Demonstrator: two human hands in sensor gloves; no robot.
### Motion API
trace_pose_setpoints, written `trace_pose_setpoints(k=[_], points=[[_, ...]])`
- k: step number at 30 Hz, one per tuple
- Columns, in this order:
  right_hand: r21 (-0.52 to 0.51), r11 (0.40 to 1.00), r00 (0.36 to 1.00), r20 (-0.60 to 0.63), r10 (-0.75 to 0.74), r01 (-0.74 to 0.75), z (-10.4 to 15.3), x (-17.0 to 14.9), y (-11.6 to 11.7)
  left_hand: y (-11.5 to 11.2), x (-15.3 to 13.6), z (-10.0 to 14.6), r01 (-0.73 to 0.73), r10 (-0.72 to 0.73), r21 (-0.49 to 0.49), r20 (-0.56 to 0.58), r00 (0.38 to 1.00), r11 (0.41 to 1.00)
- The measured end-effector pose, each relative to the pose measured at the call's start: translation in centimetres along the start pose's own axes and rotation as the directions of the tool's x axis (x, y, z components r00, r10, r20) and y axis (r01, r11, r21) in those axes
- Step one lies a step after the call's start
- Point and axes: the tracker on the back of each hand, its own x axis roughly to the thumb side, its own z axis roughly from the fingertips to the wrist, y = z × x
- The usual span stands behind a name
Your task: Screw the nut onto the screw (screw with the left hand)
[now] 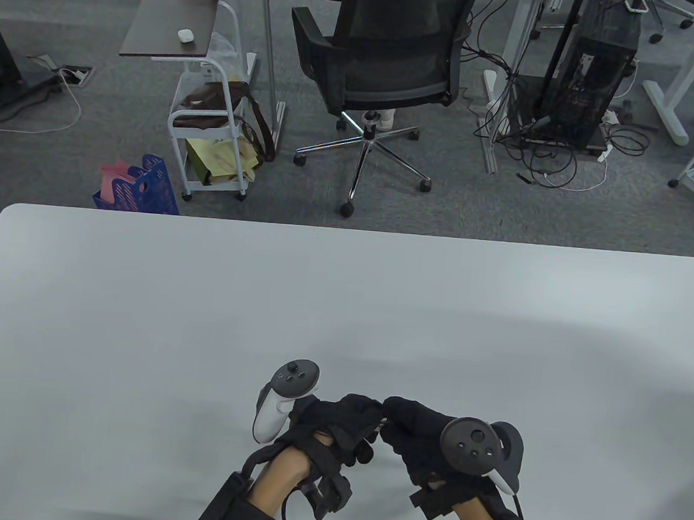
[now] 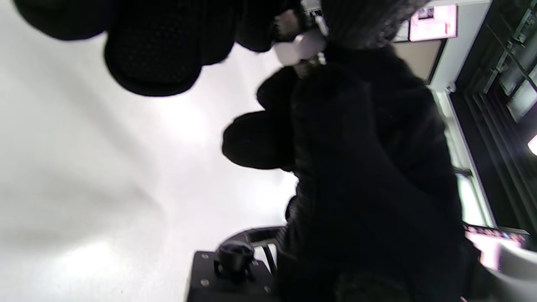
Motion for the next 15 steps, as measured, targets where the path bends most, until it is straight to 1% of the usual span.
trace_pose_setpoints(k=[1,3,5,10,12,15], points=[[-0.001,1.000,1.000,0.001,0.002,-0.002,0.00,0.02,0.00,0.02,-0.05,-0.12,0.011,-0.011,0.011,0.003,1.000,1.000],[0.008,1.000,1.000,0.008,0.025,-0.025,-0.01,0.04,0.06,-0.14,0.11,-0.26,0.005,-0.004,-0.025,0.014,1.000,1.000],[0.007,1.000,1.000,0.003,0.017,-0.017,-0.02,0.04,0.08,-0.16,0.32,-0.26,0.025,-0.025,-0.020,0.026,0.999,0.999],[0.022,1.000,1.000,-0.011,0.004,-0.003,-0.05,-0.05,0.20,-0.22,0.37,-0.29,0.006,-0.004,-0.070,0.029,1.000,0.998],[0.006,0.999,0.999,0.005,0.032,-0.032,-0.02,0.03,0.06,-0.23,0.14,-0.16,-0.010,0.011,-0.041,0.016,1.000,0.999],[0.000,1.000,1.000,0.006,0.025,-0.025,0.00,0.07,0.09,-0.26,0.06,-0.19,0.022,-0.022,-0.010,0.003,1.000,1.000]])
